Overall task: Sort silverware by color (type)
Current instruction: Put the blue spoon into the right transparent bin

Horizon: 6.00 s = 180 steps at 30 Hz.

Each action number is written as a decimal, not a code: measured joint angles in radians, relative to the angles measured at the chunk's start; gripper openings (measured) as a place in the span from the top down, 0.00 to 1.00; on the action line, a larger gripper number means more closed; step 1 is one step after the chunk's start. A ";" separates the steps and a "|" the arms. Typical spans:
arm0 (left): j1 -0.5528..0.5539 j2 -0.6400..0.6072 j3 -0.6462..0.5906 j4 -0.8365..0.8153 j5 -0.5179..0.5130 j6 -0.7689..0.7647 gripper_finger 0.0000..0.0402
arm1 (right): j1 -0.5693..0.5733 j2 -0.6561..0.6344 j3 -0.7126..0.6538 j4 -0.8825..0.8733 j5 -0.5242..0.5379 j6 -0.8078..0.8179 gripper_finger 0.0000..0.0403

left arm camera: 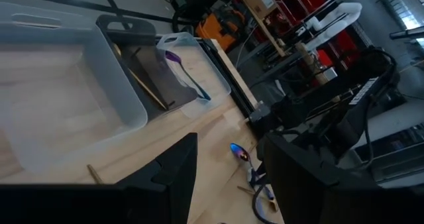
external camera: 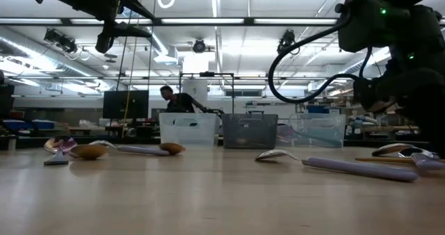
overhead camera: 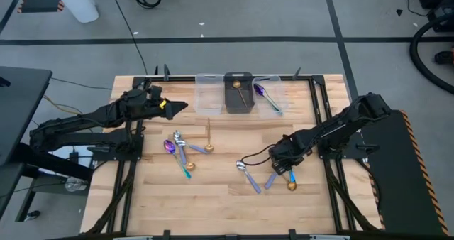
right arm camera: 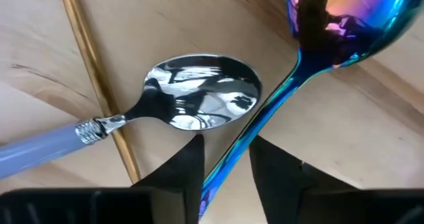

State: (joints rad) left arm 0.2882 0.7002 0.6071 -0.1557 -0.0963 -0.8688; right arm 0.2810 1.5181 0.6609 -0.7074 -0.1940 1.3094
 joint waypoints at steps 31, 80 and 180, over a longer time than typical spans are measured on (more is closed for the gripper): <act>0.000 0.000 0.000 -0.004 0.000 0.016 0.55 | -0.001 -0.007 -0.008 0.012 0.022 0.032 0.92; -0.017 0.020 0.000 -0.013 -0.043 0.027 0.55 | -0.070 -0.098 -0.011 -0.064 0.008 -0.026 0.92; -0.017 0.020 0.000 -0.017 -0.105 0.015 0.55 | -0.615 -0.120 0.595 -0.146 0.249 -0.786 0.92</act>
State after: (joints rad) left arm 0.2710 0.7204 0.6071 -0.1729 -0.2016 -0.8536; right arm -0.3345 1.3977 1.2562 -0.8536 0.0551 0.5237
